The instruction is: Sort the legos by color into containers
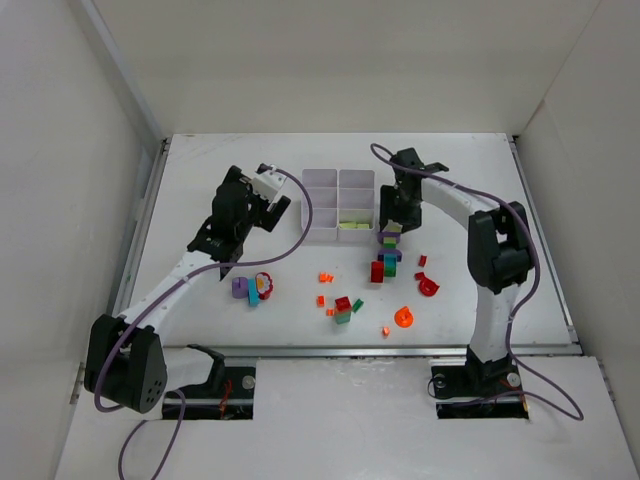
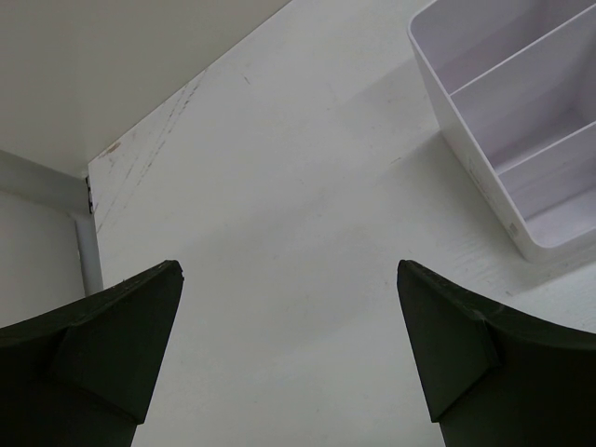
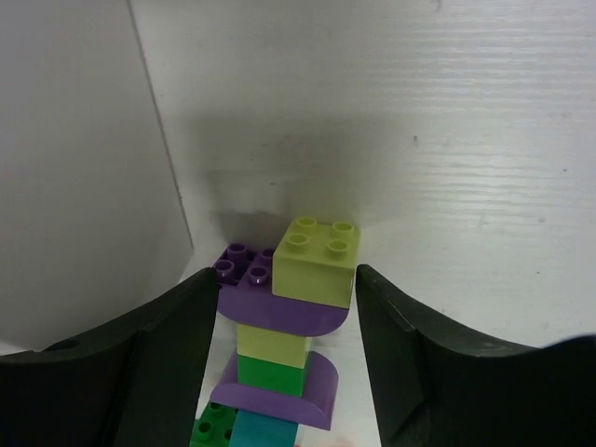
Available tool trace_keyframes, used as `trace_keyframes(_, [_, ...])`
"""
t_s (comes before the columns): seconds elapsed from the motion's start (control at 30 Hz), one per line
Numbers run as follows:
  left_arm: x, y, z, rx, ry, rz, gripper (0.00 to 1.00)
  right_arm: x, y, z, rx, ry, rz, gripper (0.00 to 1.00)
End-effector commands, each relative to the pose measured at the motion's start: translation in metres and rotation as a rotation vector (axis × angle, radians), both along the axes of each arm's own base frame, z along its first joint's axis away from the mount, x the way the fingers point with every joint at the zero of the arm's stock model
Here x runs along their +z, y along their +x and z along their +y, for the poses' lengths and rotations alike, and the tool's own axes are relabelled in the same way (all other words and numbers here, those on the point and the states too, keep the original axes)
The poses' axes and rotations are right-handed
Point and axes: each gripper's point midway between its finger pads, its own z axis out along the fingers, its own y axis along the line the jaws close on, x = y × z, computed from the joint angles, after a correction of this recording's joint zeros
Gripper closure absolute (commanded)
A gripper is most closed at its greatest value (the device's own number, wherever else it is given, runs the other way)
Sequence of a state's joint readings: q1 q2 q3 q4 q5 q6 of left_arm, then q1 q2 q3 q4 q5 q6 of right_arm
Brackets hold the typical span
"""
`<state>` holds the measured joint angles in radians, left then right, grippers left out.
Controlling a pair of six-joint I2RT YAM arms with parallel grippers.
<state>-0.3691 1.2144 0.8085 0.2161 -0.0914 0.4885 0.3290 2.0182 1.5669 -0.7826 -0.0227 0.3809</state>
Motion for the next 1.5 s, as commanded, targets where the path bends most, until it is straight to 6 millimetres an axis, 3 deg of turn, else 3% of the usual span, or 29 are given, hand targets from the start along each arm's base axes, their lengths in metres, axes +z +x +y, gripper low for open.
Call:
trace_keyframes(0.0, [0.028,0.008,-0.002,0.004,-0.039,-0.073,0.00,-0.005,0.001,-0.018,-0.081,-0.075,0.007,0.35])
trace_keyframes(0.23, [0.028,0.007,-0.004,-0.002,-0.050,-0.070,0.00,-0.012,0.002,-0.032,-0.131,-0.087,0.023,0.42])
trace_keyframes(0.47, [0.028,0.008,-0.002,0.004,-0.039,-0.073,0.00,-0.023,-0.003,-0.024,-0.095,-0.050,0.066,0.49])
trace_keyframes(0.57, [0.028,0.008,-0.002,0.004,-0.039,-0.073,0.00,-0.025,-0.006,-0.019,-0.086,-0.022,0.075,0.57])
trace_keyframes(0.6, [0.028,0.008,-0.002,0.004,-0.039,-0.073,0.00,-0.027,-0.009,-0.020,-0.086,-0.025,0.084,0.65])
trace_keyframes(0.67, [0.028,0.008,-0.002,0.004,-0.039,-0.073,0.00,-0.019,-0.009,-0.020,-0.086,-0.019,0.067,0.78])
trace_keyframes(0.7, [0.028,0.008,-0.002,0.004,-0.039,-0.073,0.00,-0.019,-0.009,-0.020,-0.086,-0.019,0.067,0.78])
trace_keyframes(0.73, [0.028,0.008,-0.002,0.004,-0.039,-0.073,0.00,-0.013,-0.008,-0.019,-0.086,-0.013,0.051,0.86])
trace_keyframes(0.83, [0.028,0.007,-0.006,-0.021,-0.035,-0.073,0.00,-0.002,-0.007,-0.027,-0.100,-0.047,0.021,0.95])
trace_keyframes(0.93, [0.031,0.005,-0.014,-0.074,-0.027,-0.061,0.00,0.021,-0.003,-0.037,-0.141,-0.080,-0.045,0.99])
trace_keyframes(1.07, [0.040,-0.001,-0.035,-0.200,-0.048,-0.037,0.00,0.065,0.000,-0.050,-0.204,-0.098,-0.174,1.00])
trace_keyframes(1.1, [0.049,-0.001,-0.042,-0.237,-0.060,-0.040,0.00,0.084,0.001,-0.053,-0.228,-0.090,-0.224,1.00])
trace_keyframes(1.13, [0.045,-0.008,-0.056,-0.319,-0.078,0.000,0.00,0.093,0.000,-0.051,-0.236,-0.091,-0.249,1.00])
trace_keyframes(1.2, [0.062,-0.012,-0.072,-0.406,-0.114,0.004,0.00,0.116,-0.001,-0.050,-0.239,-0.109,-0.329,1.00])
trace_keyframes(1.27, [0.063,-0.025,-0.094,-0.534,-0.163,0.057,0.00,0.134,0.000,-0.051,-0.259,-0.142,-0.390,1.00])
trace_keyframes(1.47, [0.104,-0.049,-0.145,-0.784,-0.389,0.152,0.00,0.221,0.001,-0.020,-0.276,-0.104,-0.656,1.00])
